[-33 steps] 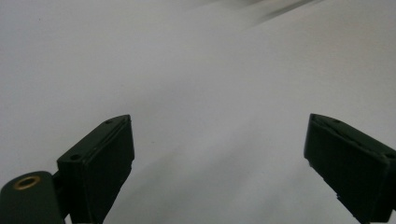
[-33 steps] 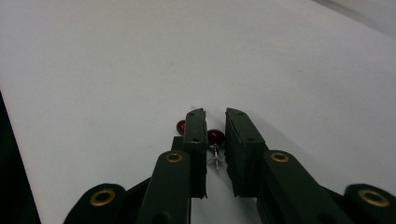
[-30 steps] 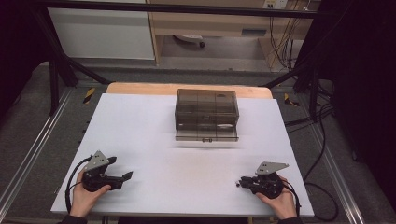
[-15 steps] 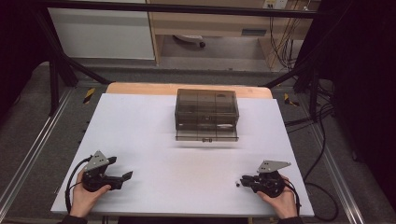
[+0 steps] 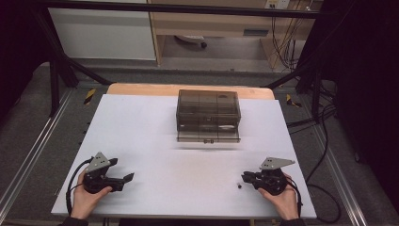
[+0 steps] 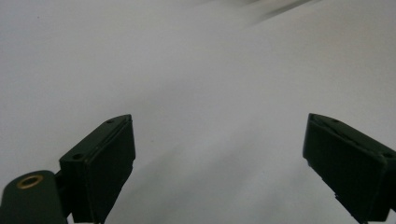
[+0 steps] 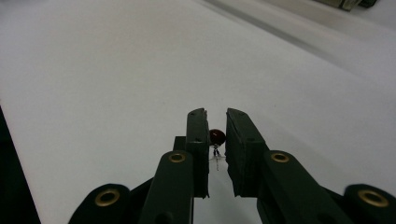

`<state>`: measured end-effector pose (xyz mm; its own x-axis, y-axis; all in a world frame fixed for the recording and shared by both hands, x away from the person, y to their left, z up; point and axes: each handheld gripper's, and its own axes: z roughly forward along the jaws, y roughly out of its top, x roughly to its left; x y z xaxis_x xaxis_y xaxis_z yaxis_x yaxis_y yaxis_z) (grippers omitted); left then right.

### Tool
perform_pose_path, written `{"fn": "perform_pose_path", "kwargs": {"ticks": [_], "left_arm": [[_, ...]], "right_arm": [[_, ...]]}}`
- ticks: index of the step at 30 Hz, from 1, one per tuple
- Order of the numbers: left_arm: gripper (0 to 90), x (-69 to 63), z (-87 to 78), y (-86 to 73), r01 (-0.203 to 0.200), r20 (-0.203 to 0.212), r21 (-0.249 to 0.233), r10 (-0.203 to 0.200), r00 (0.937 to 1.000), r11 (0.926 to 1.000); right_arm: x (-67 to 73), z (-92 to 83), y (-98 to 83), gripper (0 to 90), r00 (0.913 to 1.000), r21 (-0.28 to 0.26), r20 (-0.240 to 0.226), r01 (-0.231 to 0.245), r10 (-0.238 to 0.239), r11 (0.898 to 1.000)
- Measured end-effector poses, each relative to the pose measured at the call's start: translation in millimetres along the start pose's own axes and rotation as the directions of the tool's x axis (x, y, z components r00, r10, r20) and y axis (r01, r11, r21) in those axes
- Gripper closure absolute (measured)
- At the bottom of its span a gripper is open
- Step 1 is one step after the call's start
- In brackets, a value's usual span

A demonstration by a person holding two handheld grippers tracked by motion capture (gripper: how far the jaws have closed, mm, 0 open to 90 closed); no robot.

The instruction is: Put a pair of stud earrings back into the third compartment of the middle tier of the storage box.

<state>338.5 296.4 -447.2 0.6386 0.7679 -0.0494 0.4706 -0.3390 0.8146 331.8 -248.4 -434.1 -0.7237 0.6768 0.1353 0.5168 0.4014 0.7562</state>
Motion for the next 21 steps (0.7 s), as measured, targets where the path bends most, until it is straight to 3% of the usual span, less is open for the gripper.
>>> {"fn": "perform_pose_path", "kwargs": {"ticks": [6,21], "left_arm": [[8.8,0.0,0.2,-0.3,0.004,0.003,0.0,-0.004,1.0,1.0],[8.8,-0.7,1.9,-0.7,0.001,-0.001,0.005,-0.001,1.0,1.0]], "right_arm": [[2.6,-1.8,14.1,79.9,0.9999,-0.04,0.009,0.007,-0.007,0.999],[4.5,6.1,39.4,79.8,0.999,-0.048,0.044,-0.008,0.01,0.999]]}}
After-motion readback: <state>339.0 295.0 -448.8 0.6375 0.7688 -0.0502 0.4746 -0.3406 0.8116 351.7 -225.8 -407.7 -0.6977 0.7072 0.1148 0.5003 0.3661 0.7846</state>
